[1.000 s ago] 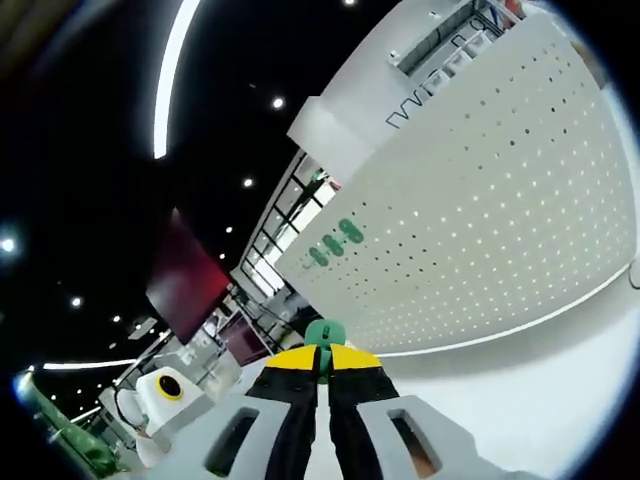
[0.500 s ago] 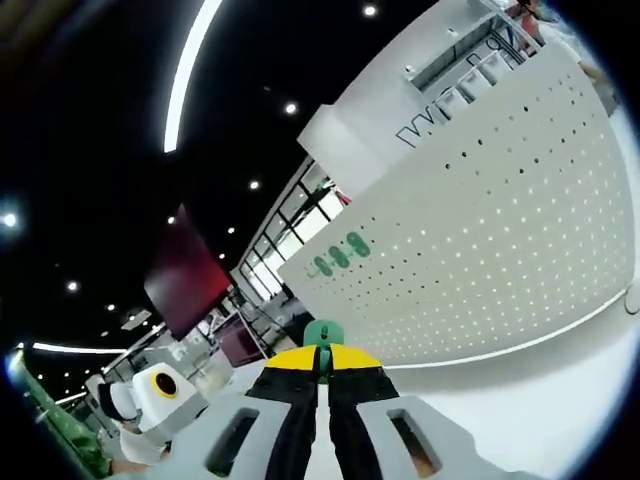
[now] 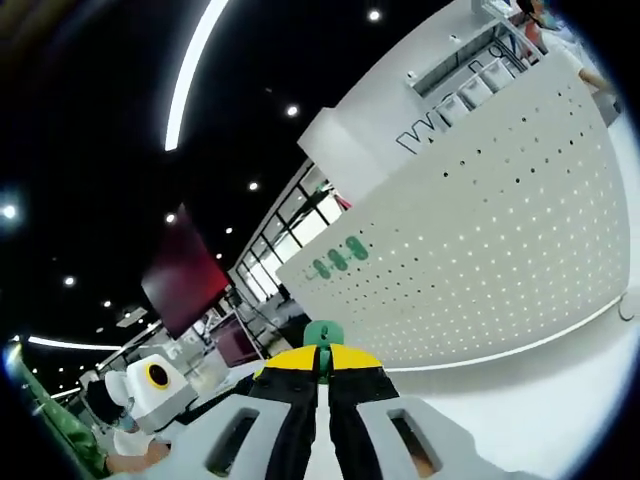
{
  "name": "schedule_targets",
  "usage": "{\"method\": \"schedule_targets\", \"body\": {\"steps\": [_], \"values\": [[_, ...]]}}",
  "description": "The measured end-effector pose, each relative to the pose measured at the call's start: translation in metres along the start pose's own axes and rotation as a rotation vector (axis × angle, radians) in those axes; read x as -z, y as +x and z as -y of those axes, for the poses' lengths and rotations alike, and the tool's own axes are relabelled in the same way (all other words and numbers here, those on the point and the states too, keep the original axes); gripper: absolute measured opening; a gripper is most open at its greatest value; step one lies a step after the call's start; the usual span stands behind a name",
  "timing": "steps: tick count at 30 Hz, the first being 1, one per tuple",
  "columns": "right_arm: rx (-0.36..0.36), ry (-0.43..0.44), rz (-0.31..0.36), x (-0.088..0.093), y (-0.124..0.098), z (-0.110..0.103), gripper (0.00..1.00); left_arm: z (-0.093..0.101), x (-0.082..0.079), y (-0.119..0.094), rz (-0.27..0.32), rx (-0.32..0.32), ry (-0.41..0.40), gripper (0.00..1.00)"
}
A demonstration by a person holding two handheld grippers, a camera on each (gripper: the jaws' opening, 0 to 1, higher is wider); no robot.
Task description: Insert the hook assembly into the mounting plate slot until the hook locks in place.
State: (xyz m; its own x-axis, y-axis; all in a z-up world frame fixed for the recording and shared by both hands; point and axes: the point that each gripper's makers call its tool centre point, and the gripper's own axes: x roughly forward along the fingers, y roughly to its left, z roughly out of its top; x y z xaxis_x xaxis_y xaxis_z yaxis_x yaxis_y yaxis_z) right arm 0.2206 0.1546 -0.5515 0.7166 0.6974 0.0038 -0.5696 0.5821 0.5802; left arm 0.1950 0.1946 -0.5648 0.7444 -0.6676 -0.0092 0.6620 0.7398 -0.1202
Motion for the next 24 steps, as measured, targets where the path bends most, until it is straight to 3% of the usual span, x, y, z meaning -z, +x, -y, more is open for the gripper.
{"method": "schedule_targets", "body": {"steps": [10, 13, 24], "values": [[0.004, -0.009, 0.011, -0.001, 0.000, -0.003, 0.01, 0.000, -0.011, -0.017, -0.018, 0.054, -0.016, 0.92], [0.003, -0.014, 0.015, -0.002, 0.000, -0.003, 0.01, 0.002, -0.015, -0.023, -0.019, 0.074, -0.013, 0.98], [0.013, -0.034, 0.038, -0.004, 0.002, -0.007, 0.01, -0.015, -0.008, -0.050, -0.060, 0.084, 0.019, 1.00]]}}
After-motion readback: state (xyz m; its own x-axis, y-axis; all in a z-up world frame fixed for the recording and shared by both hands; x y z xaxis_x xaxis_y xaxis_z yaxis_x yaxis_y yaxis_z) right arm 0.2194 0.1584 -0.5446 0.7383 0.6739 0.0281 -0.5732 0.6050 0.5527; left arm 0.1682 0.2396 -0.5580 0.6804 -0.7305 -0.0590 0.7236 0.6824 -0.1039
